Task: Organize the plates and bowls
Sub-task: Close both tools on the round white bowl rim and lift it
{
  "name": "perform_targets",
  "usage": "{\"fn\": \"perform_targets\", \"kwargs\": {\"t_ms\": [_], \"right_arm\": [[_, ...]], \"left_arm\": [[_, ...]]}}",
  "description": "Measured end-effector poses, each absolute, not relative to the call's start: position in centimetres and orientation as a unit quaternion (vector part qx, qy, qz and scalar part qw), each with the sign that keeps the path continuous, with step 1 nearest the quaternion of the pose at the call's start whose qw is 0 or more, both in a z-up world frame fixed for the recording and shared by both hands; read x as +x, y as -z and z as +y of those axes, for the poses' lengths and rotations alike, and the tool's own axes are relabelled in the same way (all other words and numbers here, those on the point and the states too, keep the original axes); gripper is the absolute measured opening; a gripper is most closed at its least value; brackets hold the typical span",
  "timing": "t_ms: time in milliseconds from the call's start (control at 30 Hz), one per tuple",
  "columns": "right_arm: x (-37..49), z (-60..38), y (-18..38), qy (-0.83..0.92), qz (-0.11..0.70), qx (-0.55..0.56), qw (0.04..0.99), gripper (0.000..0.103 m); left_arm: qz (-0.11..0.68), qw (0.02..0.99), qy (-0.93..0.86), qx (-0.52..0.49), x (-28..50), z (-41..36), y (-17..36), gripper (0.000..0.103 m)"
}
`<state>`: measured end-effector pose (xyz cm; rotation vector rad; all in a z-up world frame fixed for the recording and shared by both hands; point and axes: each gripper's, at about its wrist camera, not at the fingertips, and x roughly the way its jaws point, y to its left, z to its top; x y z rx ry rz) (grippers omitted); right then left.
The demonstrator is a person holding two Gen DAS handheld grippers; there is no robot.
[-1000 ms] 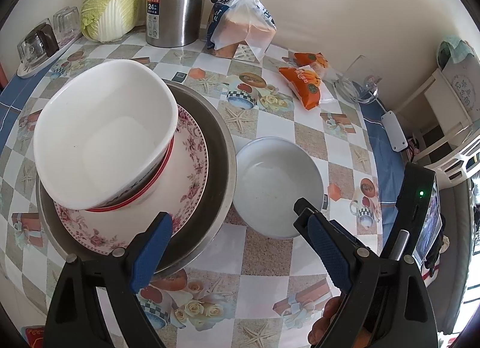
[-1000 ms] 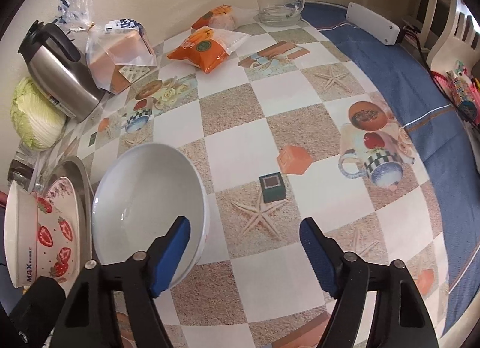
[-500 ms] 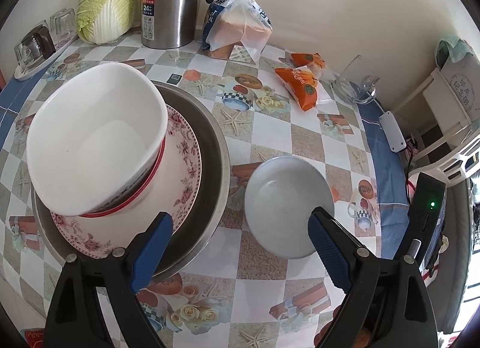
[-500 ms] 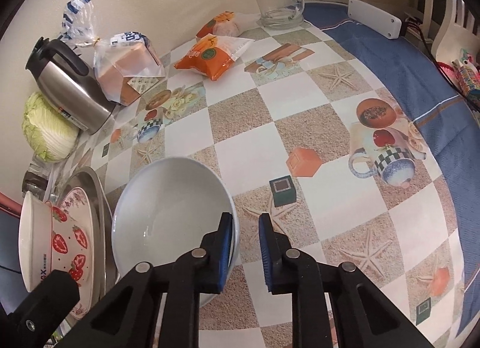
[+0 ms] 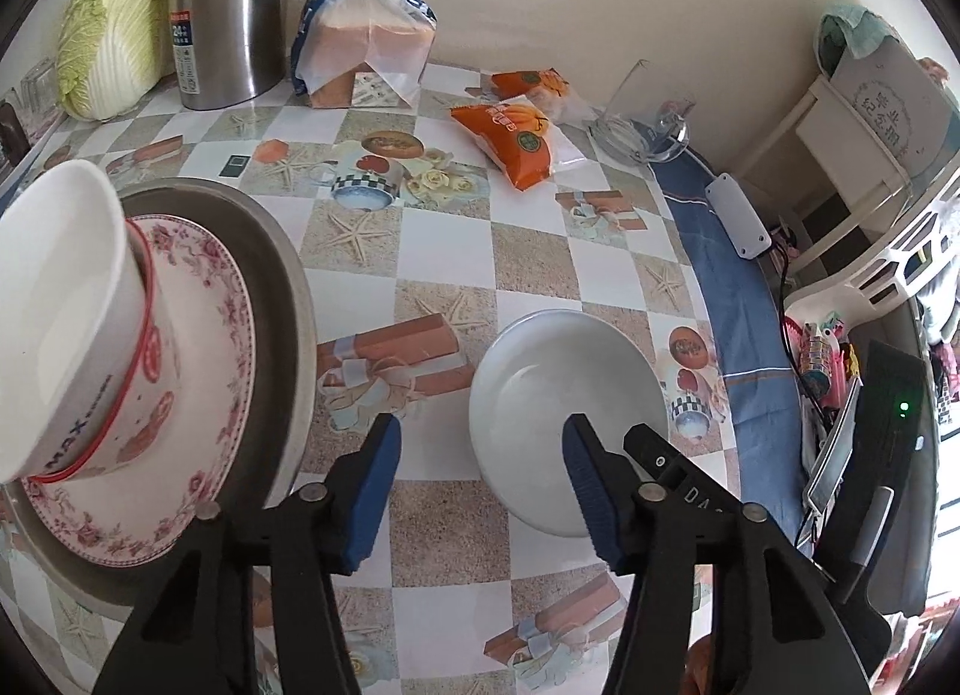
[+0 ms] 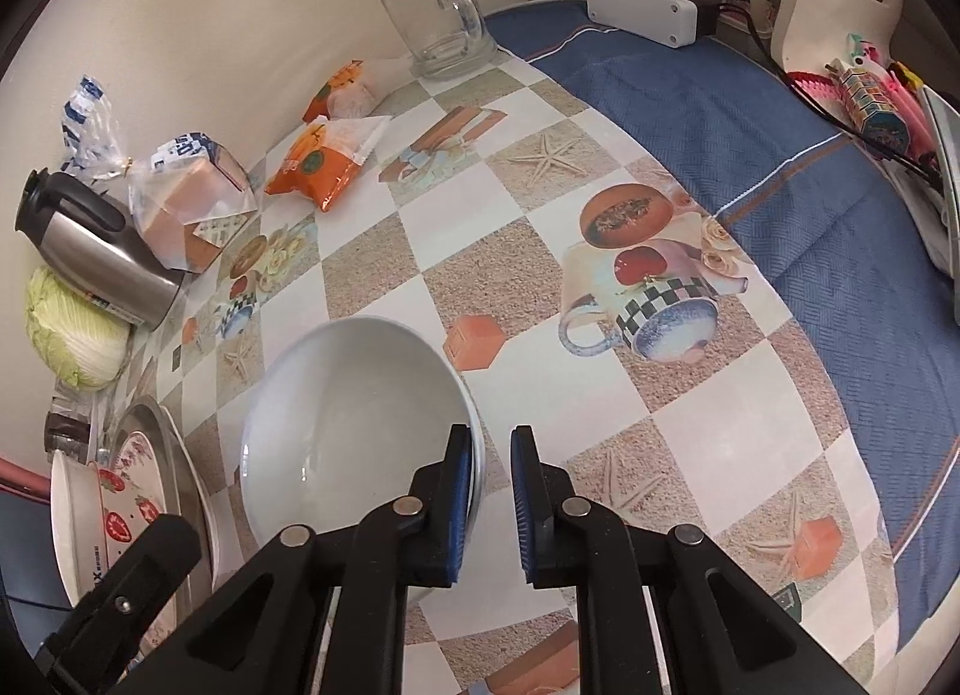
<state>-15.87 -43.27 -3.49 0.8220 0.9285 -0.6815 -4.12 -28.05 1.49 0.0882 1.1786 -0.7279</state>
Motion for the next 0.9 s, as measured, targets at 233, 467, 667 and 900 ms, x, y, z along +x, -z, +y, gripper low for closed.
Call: {"fn": "perform_targets", "kwargs": {"t_ms": [233,467,667,900], "right_arm": [[-15.8,-43.3,3.8,0.309,0.428,0.381,0.759,0.013],[-15.2,-43.2,4.1,0.306,0.432,0.377,0.76,0.01],[-14.9,-43.1,4.4,0.301,0.435,0.382,0.758,0.009],[-14.8,-42.8,4.2,0.306,0.439,0.371,0.759,0.009]], "left_arm": [[0.562,0.761,0.323,0.034,-2.7,-29.0,1.4,0.04],[0.568,0.751,0.334,0.038,-2.2,-30.4,2.9,0.024],[0.575,0.741,0.345,0.029,-2.2,-30.7,4.0,0.019],[0.57,0.741,0.355,0.027,-2.3,-30.7,3.6,0.018]]}}
